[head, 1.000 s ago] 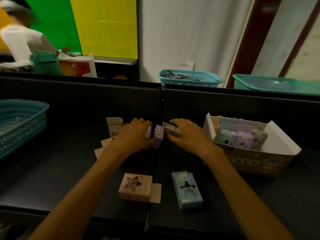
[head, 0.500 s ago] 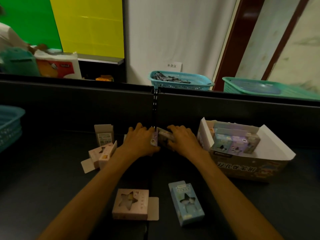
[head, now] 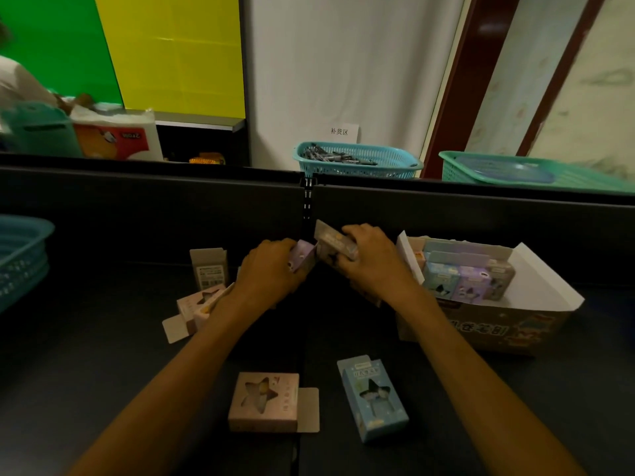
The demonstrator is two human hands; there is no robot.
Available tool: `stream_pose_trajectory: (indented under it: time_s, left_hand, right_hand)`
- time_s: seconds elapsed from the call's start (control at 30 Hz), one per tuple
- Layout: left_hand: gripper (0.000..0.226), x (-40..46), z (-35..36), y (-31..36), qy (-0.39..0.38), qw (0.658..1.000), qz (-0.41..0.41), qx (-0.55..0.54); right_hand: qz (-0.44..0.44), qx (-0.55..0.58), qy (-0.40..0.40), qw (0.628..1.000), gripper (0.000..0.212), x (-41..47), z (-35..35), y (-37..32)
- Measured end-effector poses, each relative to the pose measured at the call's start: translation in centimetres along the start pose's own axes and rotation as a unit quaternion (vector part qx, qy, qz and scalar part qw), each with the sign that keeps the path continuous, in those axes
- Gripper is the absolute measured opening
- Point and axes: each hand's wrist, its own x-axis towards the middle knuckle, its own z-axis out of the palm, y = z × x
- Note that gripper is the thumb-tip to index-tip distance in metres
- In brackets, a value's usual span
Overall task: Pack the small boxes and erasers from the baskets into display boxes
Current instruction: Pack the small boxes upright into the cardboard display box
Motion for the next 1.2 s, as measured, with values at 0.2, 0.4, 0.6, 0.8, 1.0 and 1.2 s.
stream_pose_trajectory:
  time_s: [0.2, 0.4, 0.6, 0.8, 1.0, 1.2]
  left_hand:
    - [0.049, -0.6, -0.9, 0.4, 0.033, 0.991, 0.021, -0.127]
    - [0.040, -1.3, -0.8, 2.3, 0.008, 0.972, 0.050, -0.232]
    - [0.039, -1.7, -0.3, 6.1, 0.007, 0.955, 0.093, -0.281]
    - [0.041, -0.6, 0.6, 10.4, 0.040, 0.952, 0.127, -0.276]
    - [0.052, 0.7, 1.6, 15.8, 0.045, 0.945, 0.146, -0.288]
    - [0.037, 2.0, 2.8, 19.5, 0.058, 0.941, 0.156, -0.296]
  right_hand:
    - [-0.008, 0.028, 0.074, 0.997, 0.048, -1.6, -4.5, -0.7]
    - [0.035, 0.093, 0.126, 0.987, 0.041, -4.7, -8.5, 1.1]
    - [0.091, 0.116, 0.167, 0.975, 0.036, -7.2, -11.8, 4.8]
    - [0.126, 0.128, 0.175, 0.968, 0.037, -8.8, -14.1, 9.8]
    - [0.128, 0.145, 0.140, 0.971, 0.040, -8.8, -15.7, 14.7]
    - [0.108, 0.177, 0.108, 0.972, 0.050, -8.0, -16.9, 18.3]
